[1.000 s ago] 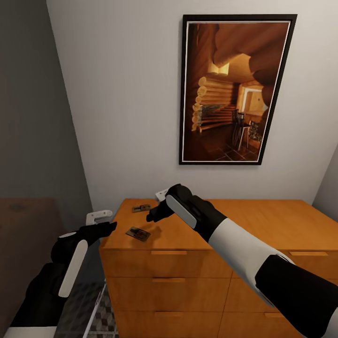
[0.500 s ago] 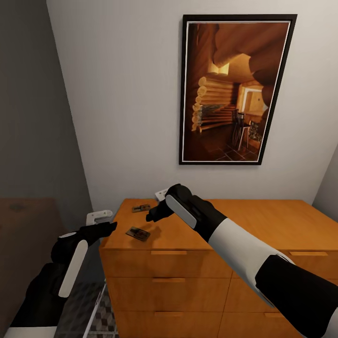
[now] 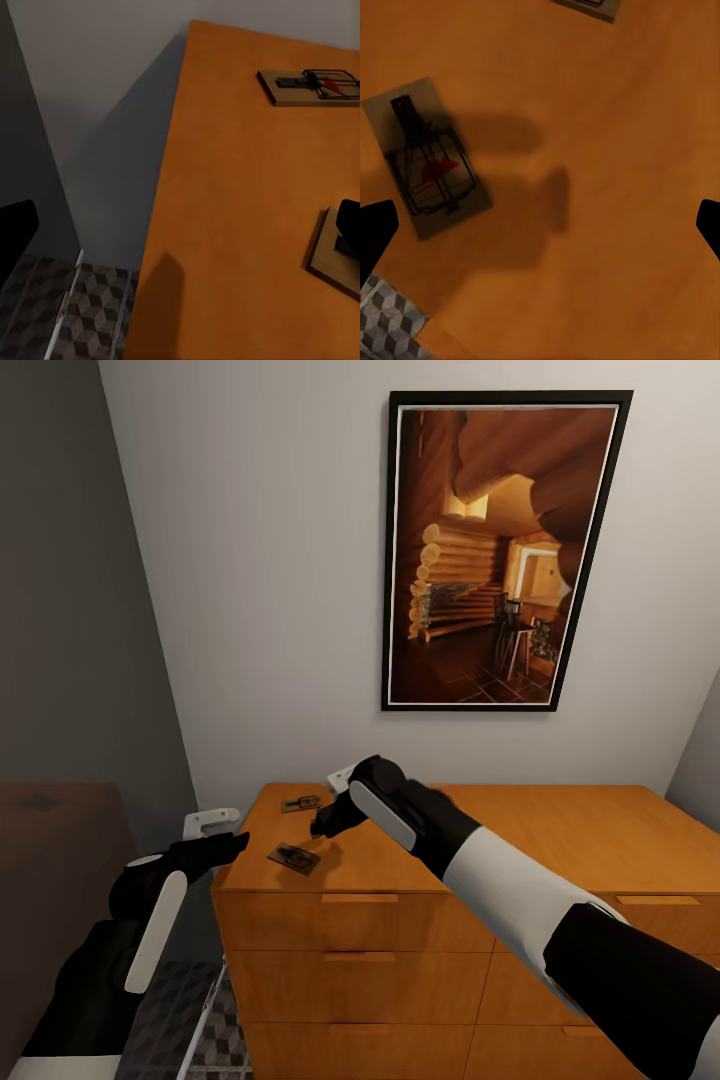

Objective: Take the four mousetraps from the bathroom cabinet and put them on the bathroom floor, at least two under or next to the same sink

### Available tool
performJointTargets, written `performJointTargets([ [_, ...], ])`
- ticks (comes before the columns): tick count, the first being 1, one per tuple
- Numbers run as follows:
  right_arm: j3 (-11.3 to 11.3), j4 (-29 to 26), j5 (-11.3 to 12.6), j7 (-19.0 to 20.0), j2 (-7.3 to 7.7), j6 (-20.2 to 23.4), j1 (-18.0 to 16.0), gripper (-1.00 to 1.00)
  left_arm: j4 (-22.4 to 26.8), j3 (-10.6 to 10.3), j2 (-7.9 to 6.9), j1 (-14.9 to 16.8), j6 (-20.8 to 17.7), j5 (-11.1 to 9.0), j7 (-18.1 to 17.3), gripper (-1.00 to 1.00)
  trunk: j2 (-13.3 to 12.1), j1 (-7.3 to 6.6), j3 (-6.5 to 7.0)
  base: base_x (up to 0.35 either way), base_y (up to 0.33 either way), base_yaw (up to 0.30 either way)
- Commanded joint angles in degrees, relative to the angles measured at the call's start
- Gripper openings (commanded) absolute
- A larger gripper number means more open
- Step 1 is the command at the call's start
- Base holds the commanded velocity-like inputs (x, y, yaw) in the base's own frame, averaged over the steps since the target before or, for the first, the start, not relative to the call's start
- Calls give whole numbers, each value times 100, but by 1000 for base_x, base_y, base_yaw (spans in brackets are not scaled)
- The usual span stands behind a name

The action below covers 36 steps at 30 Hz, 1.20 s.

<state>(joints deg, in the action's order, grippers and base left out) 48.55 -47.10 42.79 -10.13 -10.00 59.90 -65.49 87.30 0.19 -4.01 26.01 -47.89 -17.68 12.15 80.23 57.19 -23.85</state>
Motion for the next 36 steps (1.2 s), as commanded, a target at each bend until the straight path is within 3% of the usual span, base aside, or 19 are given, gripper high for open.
performJointTargets([
  [1,45,0,58,-54,0,10,-8,100,6,-1,-2,3,-23,-60,48,100,4,0,-7,0,0,0],
  [12,178,0,49,140,0,10,-8,100,6,-25,-7,4,-29,-61,50,100,4,0,-7,0,0,0],
  [25,189,-1,46,217,0,10,-8,100,6,-288,-12,7,-36,-52,46,100,4,0,-7,0,0,0],
  [36,190,-1,40,222,0,10,-8,100,6,-351,-4,7,-35,-52,50,100,4,0,-7,0,0,0],
])
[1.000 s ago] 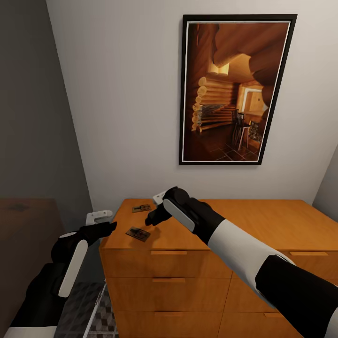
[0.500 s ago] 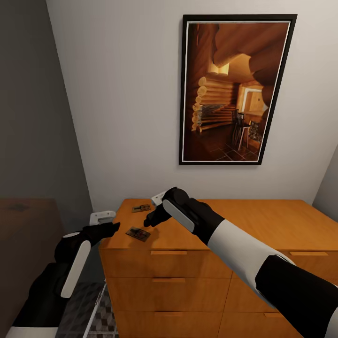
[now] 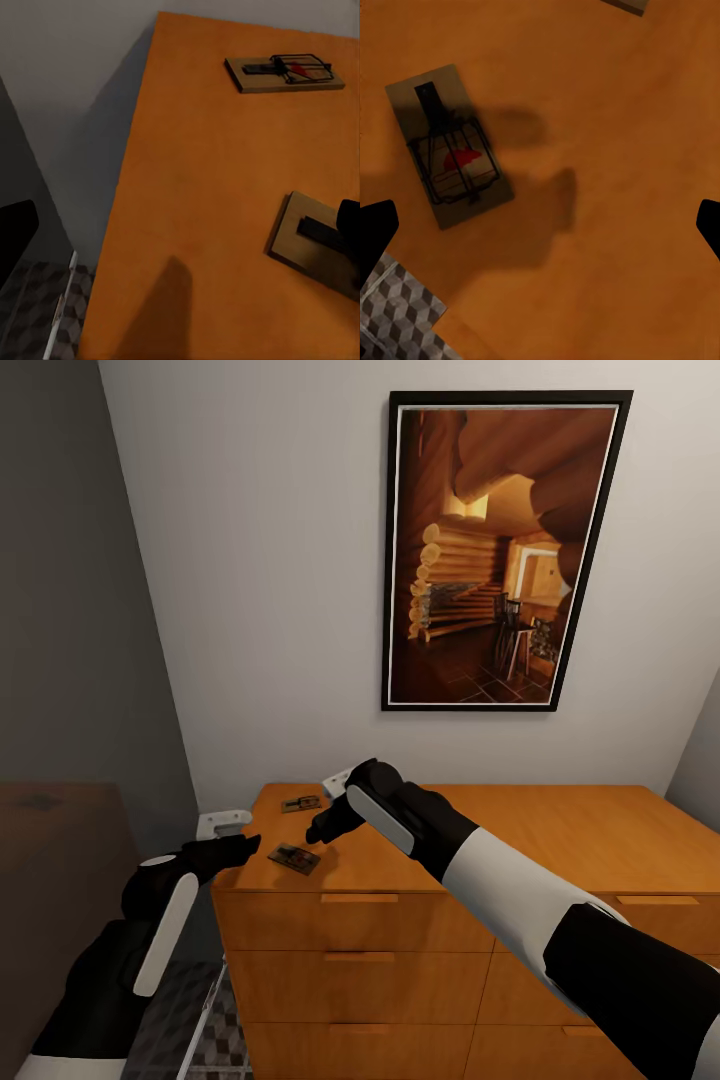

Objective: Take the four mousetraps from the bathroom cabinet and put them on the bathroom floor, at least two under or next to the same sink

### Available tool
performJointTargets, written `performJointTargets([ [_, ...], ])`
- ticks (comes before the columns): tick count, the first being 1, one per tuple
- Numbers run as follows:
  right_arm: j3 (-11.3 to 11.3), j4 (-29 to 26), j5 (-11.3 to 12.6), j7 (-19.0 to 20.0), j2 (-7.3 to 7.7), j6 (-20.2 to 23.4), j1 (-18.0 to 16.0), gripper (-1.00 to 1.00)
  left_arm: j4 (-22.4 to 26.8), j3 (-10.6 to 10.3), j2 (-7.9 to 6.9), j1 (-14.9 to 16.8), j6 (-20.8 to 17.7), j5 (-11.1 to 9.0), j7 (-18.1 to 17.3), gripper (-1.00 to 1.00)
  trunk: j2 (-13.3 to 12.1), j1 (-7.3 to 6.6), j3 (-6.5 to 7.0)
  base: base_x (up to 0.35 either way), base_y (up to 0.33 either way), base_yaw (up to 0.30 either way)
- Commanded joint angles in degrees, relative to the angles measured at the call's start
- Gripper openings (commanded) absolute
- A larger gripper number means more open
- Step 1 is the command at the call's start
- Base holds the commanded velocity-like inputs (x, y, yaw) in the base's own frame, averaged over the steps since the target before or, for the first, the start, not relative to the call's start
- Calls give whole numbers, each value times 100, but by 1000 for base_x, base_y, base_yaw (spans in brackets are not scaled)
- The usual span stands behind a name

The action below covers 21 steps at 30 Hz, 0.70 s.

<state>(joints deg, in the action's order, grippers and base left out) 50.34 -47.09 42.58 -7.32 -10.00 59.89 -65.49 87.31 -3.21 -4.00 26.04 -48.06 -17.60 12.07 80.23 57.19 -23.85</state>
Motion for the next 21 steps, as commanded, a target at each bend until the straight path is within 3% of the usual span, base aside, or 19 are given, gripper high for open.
performJointTargets([
  [1,12,-2,60,-59,0,11,-7,100,6,-13,-5,5,-18,-60,58,100,4,0,-7,0,0,0],
  [21,11,-2,67,-59,0,11,-7,100,11,-6,-5,2,-19,-60,54,100,4,0,-7,0,0,0],
])
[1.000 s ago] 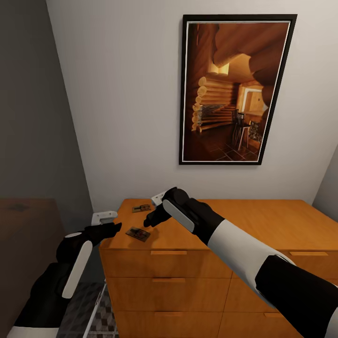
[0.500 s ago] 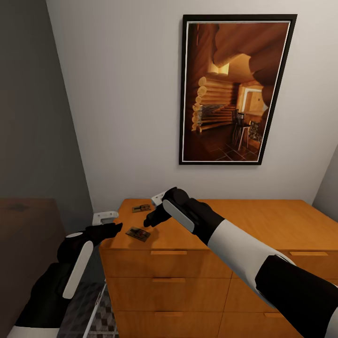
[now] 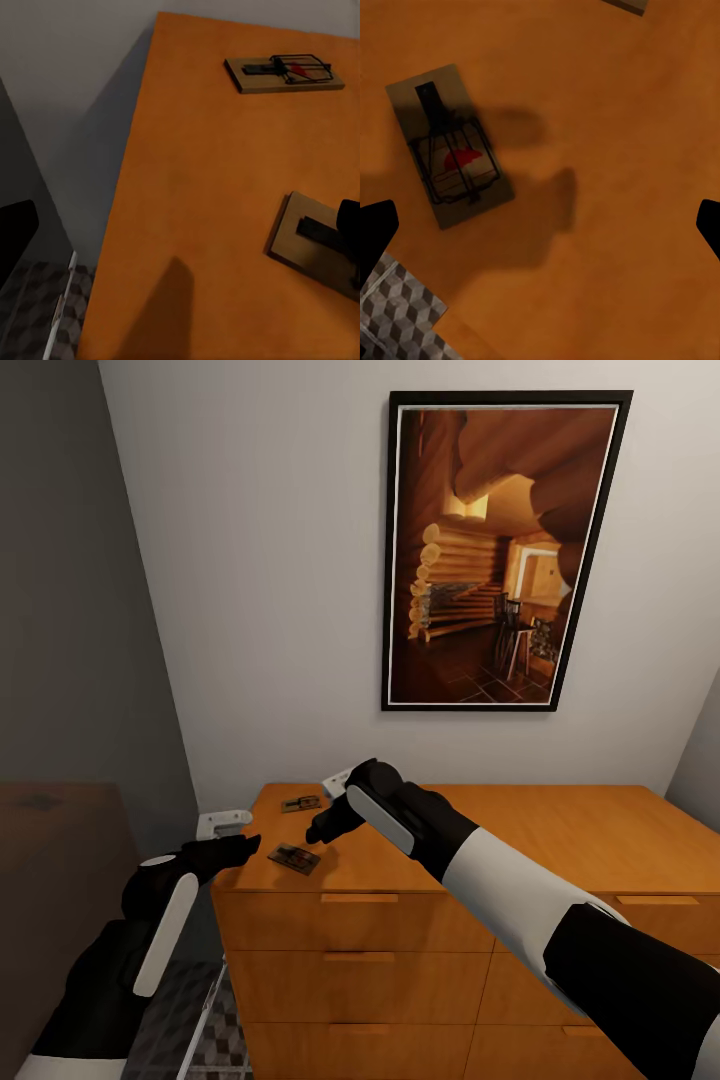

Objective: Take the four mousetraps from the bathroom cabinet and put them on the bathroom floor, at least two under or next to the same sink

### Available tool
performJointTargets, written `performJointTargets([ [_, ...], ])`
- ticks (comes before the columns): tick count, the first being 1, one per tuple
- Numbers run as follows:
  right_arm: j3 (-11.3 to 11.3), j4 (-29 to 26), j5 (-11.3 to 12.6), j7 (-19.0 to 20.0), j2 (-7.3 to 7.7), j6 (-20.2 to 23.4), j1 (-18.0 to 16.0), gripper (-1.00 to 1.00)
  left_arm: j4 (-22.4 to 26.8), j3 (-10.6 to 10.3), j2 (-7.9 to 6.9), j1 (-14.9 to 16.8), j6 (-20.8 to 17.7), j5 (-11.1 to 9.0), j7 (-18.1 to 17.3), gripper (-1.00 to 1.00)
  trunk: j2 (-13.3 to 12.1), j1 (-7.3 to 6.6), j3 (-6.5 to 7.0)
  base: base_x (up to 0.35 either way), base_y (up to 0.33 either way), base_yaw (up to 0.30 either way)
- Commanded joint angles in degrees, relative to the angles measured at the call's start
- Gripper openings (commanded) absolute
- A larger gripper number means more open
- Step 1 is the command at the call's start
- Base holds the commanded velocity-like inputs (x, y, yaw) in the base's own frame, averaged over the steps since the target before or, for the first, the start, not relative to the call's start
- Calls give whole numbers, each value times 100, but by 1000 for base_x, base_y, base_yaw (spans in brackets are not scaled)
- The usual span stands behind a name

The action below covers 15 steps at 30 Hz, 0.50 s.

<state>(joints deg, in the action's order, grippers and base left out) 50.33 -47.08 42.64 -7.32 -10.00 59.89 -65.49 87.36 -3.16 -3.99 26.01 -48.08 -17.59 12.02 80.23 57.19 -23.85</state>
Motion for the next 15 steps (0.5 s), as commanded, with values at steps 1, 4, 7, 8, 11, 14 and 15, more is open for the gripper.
performJointTargets([
  [1,14,-3,61,-59,0,11,-7,100,6,-11,-6,6,-18,-60,58,100,4,0,-7,0,0,0],
  [4,17,-3,60,-59,0,11,-7,100,8,-10,-6,6,-18,-60,57,100,4,0,-7,0,0,0],
  [7,18,-3,60,-59,0,11,-7,100,5,-10,-6,4,-18,-60,60,100,44,22,-25,0,0,0],
  [8,19,-3,60,-59,0,11,-7,100,4,-9,-6,5,-18,-60,59,100,84,44,-43,0,0,0],
  [11,20,-3,60,-59,0,11,-7,100,2,-9,-6,3,-18,-60,58,100,205,110,-97,0,0,0],
  [14,20,-3,60,-58,0,11,-7,100,1,-9,-6,2,-18,-60,59,100,325,176,-151,0,0,0],
  [15,20,-3,60,-58,0,11,-7,100,1,-9,-6,2,-18,-60,59,100,365,198,-169,0,0,0],
])
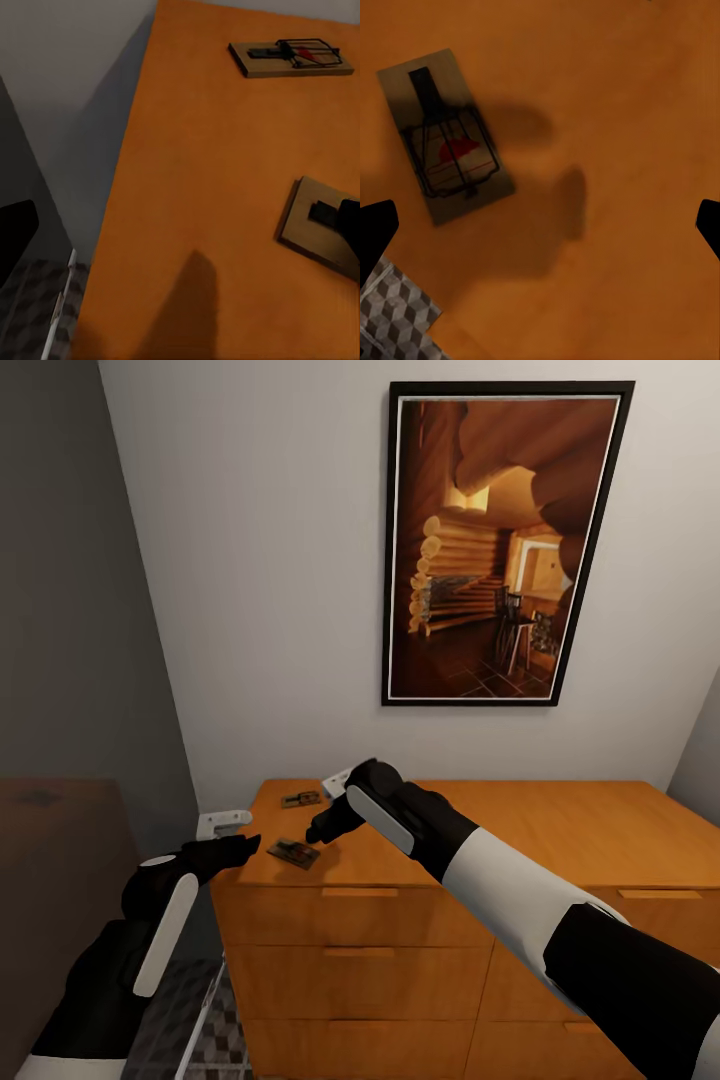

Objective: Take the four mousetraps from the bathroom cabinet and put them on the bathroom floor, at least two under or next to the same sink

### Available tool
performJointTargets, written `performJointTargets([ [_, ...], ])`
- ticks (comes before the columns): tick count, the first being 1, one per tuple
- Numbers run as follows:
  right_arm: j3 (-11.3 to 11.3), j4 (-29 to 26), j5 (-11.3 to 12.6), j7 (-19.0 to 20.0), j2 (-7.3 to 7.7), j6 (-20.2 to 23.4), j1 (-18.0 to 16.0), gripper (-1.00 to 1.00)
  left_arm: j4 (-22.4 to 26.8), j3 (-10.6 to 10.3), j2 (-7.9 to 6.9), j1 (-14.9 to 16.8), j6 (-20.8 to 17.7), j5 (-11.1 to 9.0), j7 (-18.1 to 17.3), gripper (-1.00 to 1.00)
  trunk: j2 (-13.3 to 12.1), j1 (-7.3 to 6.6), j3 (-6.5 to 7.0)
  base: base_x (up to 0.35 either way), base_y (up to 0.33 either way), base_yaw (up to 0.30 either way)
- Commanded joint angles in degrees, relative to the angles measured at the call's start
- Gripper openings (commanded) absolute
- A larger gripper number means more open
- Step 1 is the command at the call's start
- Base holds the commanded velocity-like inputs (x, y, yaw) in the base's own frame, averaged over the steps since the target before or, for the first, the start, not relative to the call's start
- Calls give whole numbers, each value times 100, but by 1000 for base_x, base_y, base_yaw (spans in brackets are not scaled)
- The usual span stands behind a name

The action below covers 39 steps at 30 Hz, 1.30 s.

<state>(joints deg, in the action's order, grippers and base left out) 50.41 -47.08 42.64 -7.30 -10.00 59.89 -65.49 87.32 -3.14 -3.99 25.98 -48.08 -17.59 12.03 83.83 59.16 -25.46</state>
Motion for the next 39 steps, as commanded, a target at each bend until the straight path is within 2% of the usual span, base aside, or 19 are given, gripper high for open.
performJointTargets([
  [1,12,-2,60,-58,0,11,-7,100,5,-11,-5,6,-17,-60,57,100,46,23,-25,0,0,0],
  [3,12,-4,57,-56,0,11,-7,100,8,-14,-5,8,-16,-60,59,100,126,67,-61,0,0,0],
  [39,7,-20,50,-54,0,11,-9,100,13,-15,-5,9,-9,-60,54,100,126,67,-61,0,0,0],
])
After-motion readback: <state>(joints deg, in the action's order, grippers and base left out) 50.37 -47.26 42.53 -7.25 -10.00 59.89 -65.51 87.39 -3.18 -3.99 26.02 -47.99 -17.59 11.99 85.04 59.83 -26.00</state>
